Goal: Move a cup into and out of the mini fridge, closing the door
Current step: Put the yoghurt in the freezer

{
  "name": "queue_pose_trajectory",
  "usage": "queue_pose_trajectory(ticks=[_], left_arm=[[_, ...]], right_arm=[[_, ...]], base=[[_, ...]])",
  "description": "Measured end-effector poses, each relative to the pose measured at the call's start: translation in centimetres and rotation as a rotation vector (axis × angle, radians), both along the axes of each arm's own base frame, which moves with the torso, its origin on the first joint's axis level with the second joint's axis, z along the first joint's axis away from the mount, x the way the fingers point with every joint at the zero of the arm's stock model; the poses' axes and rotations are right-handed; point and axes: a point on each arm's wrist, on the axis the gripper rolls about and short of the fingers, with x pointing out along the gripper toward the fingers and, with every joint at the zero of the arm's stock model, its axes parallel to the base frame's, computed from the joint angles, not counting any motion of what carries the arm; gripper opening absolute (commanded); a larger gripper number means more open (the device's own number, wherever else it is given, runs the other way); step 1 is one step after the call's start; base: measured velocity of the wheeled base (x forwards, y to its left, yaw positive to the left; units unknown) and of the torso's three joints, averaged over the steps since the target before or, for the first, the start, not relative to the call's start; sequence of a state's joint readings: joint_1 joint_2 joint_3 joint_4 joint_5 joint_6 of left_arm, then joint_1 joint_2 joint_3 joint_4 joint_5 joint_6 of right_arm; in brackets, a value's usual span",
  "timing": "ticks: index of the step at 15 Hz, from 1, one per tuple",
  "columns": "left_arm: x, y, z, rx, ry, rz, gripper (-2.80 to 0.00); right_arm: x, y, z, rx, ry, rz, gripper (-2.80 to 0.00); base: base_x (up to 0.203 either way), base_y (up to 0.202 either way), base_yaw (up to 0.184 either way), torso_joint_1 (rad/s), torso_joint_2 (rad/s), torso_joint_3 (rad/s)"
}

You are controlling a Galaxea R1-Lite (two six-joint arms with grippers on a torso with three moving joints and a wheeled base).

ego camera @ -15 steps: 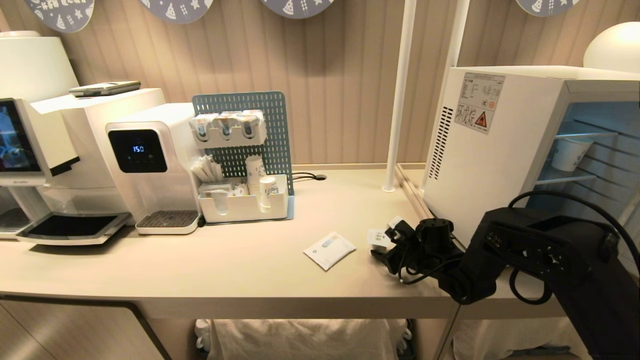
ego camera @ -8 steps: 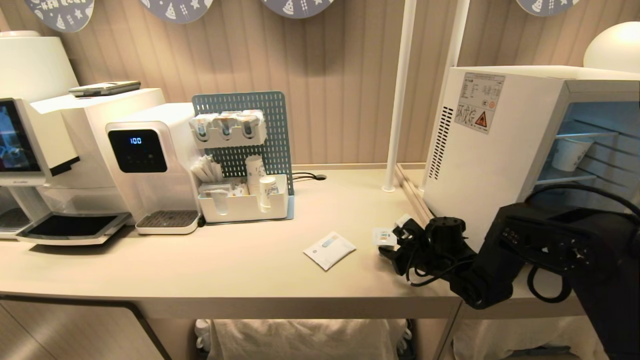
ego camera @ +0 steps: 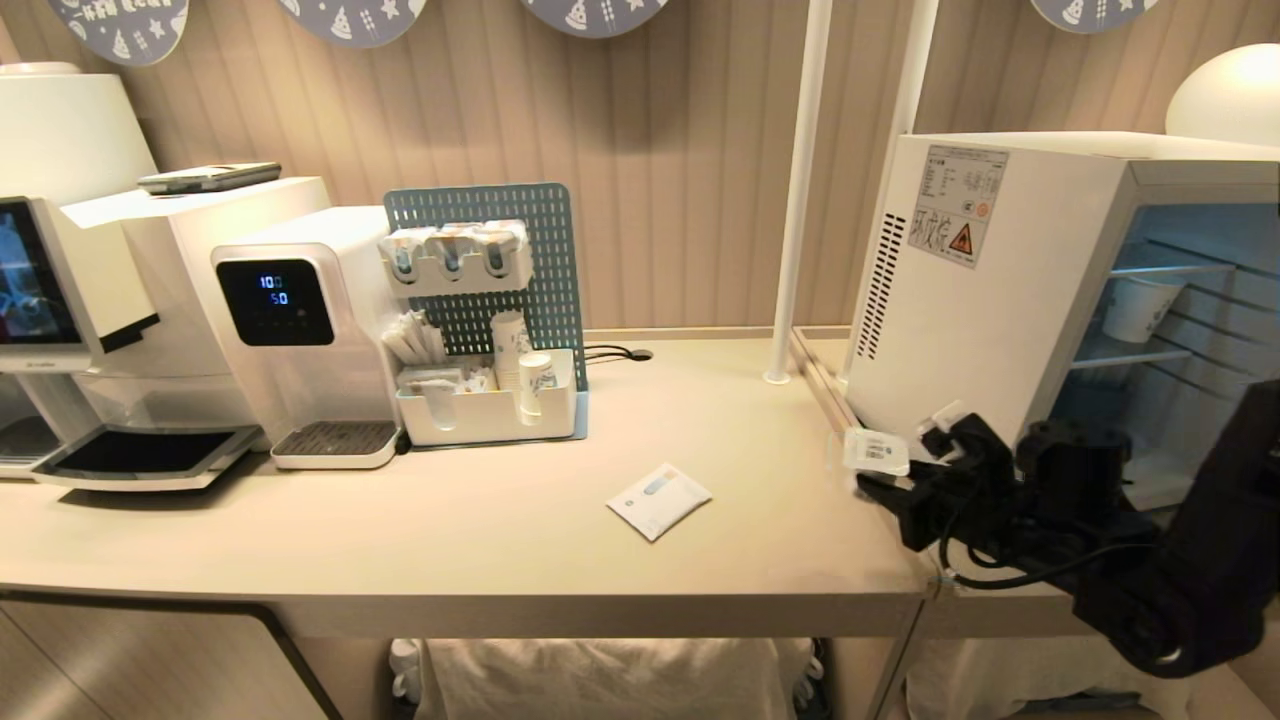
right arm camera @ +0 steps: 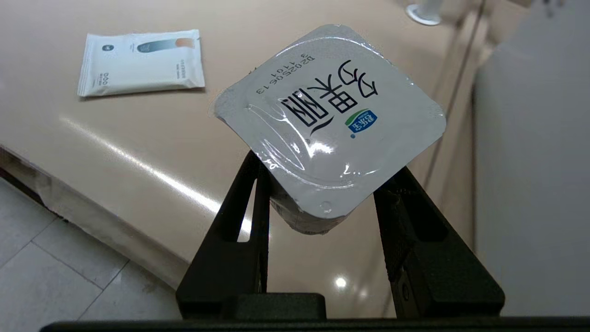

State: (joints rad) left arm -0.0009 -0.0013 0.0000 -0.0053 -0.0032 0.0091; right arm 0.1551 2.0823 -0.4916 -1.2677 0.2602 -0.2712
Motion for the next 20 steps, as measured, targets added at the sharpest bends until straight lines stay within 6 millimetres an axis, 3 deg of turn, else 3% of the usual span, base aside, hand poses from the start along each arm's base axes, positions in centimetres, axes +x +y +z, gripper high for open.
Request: queue_pose_trajectory(ticks=[10, 15, 17, 20], left_arm=[[0.0, 0.0, 0.0, 0.0, 0.0, 0.0, -2.8], [0.0, 0.0, 0.0, 0.0, 0.0, 0.0, -2.8], [0.0, 0.0, 0.0, 0.0, 0.0, 0.0, -2.8], [0.0, 0.0, 0.0, 0.0, 0.0, 0.0, -2.8]], right_arm=[[-11.6, -2.8, 10.1, 0.034, -0.204, -0.199, -2.8], [-19.9, -4.4, 15.5, 0.052, -0.317, -0.469, -2.8], [-24.2, -5.1, 16.3, 0.053, -0.333, -0.54, -2.8], [-30.3, -6.1, 14.5, 0.075, -0.308, -0.653, -2.8]], base=[[0.0, 0.0, 0.0, 0.0, 0.0, 0.0], [0.0, 0.0, 0.0, 0.0, 0.0, 0.0], [0.0, 0.0, 0.0, 0.0, 0.0, 0.0], [0.0, 0.0, 0.0, 0.0, 0.0, 0.0]])
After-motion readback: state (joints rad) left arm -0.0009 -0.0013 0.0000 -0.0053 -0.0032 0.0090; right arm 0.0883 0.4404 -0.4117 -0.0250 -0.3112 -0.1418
